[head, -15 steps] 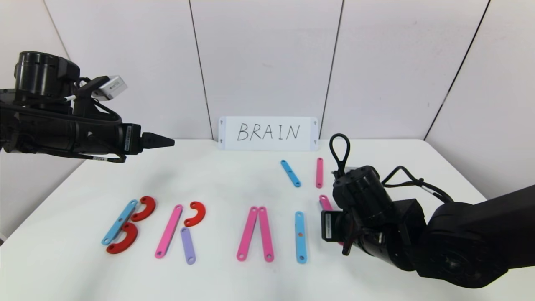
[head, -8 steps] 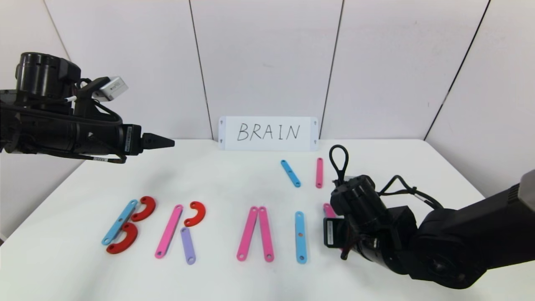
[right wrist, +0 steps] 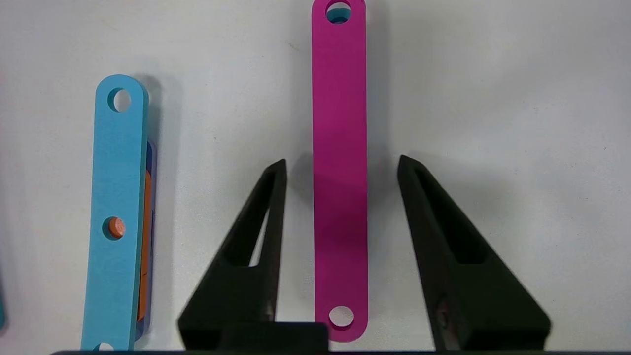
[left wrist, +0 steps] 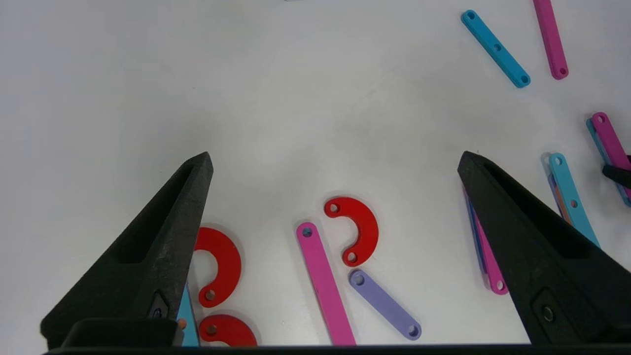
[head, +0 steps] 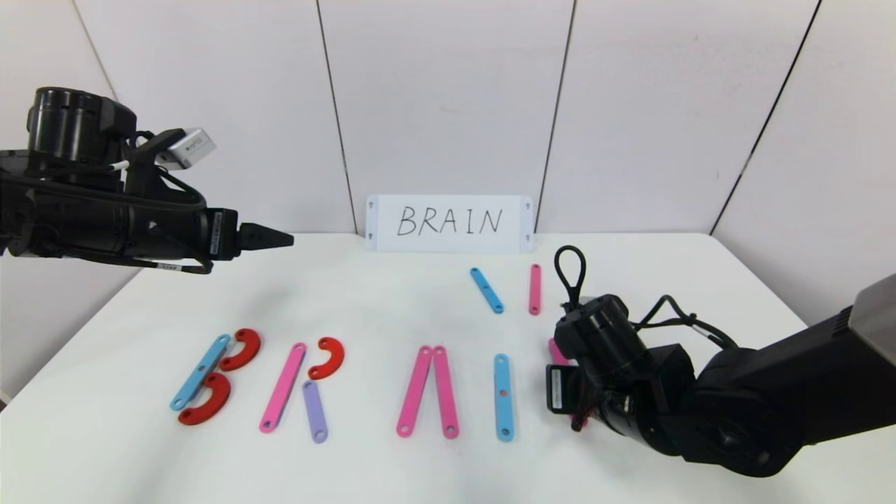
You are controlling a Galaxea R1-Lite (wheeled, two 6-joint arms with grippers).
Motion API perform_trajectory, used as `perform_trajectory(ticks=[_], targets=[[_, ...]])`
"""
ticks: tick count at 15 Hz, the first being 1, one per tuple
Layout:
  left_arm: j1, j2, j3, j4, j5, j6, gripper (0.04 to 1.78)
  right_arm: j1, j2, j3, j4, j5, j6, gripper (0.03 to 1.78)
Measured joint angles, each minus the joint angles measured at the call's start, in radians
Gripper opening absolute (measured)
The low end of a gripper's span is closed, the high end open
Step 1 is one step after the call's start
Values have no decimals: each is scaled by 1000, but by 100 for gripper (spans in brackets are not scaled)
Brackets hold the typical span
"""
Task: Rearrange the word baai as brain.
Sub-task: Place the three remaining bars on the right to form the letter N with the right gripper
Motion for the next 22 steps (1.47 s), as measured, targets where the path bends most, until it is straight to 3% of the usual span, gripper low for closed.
perform_trajectory(ticks=[3, 7, 9, 12, 17, 22], targets=[[0, 0, 1, 0, 0, 0, 174, 0, -7, 0, 0, 0, -1, 137], [0, -1, 1, 0, -2, -1, 174, -3, -43, -4, 3, 3, -12, 171], [-1, -2, 1, 0, -2, -1, 174, -9, -72, -27, 10, 9, -31, 174], [-1, -3, 0, 0, -1, -1, 174, -40, -84, -107, 20, 32, -117, 174], [0, -1, 0, -1, 0, -1, 174, -108, -45, -267, 23, 190, -309, 174], [0, 4, -3, -1, 0, -1, 174, -150, 91, -419, 13, 295, -409, 174]])
